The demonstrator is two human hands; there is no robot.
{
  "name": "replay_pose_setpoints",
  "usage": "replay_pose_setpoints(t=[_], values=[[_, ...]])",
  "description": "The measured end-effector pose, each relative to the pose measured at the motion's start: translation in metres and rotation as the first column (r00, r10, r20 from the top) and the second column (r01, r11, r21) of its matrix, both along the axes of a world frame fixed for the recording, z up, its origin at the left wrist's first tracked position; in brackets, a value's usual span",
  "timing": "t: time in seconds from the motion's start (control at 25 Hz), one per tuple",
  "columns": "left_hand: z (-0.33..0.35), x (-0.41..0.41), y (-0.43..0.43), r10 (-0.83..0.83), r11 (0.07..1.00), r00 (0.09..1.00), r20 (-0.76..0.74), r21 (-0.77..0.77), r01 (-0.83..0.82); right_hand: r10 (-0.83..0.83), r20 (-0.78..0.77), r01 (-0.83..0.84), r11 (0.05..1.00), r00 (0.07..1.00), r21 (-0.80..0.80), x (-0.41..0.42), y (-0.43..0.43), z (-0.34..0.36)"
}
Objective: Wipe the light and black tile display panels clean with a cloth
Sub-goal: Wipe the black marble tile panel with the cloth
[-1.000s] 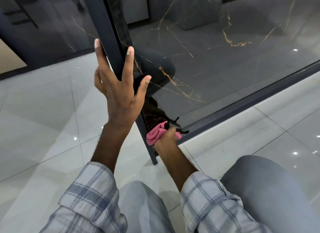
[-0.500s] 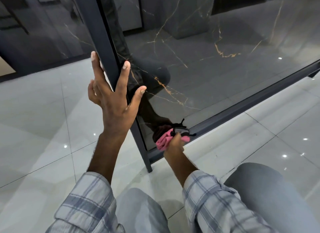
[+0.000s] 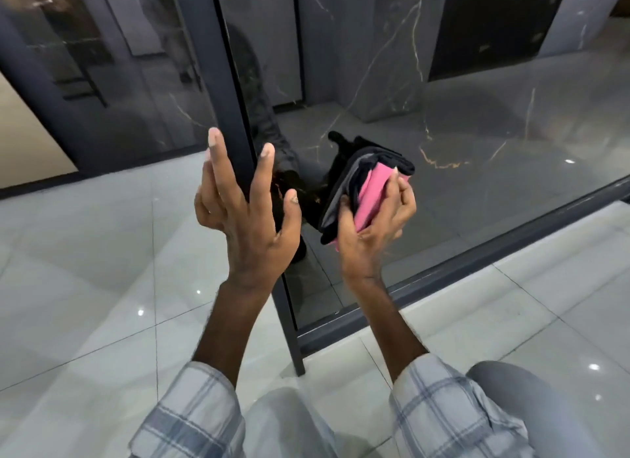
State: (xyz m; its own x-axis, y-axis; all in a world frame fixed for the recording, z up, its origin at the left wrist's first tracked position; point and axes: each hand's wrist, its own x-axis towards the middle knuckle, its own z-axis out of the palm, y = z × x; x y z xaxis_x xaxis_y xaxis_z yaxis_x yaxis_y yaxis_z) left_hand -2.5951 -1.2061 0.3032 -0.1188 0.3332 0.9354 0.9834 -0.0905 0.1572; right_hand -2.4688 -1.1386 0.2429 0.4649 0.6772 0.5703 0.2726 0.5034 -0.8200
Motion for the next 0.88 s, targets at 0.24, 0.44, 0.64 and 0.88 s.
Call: replay_pose_setpoints(t=[0.24,0.44,0.64,0.88], values=[[0.069,-0.003,0.007,0.152,0.988,0.978,-0.139,0.012,-0.152,-0.189,-0.614,-0.240,0.802,0.766,-0.547,0.015,0.005,-0.042],[0.064,-0.016,0.018,0.168,0.985,0.972,-0.165,-0.004,-0.171,-0.073,-0.273,-0.020,0.946,0.959,-0.324,-0.015,-0.011,0.018],[0.063,-0.015,0.021,0.150,0.989,0.979,-0.139,0.025,-0.148,-0.039,0.445,-0.085,0.964,0.895,0.254,-0.010,-0.005,0.064],[0.064,-0.011,0.018,0.147,0.989,0.981,-0.125,-0.010,-0.150,-0.029,-0.301,-0.028,0.983,0.953,-0.182,0.023,0.030,0.038]])
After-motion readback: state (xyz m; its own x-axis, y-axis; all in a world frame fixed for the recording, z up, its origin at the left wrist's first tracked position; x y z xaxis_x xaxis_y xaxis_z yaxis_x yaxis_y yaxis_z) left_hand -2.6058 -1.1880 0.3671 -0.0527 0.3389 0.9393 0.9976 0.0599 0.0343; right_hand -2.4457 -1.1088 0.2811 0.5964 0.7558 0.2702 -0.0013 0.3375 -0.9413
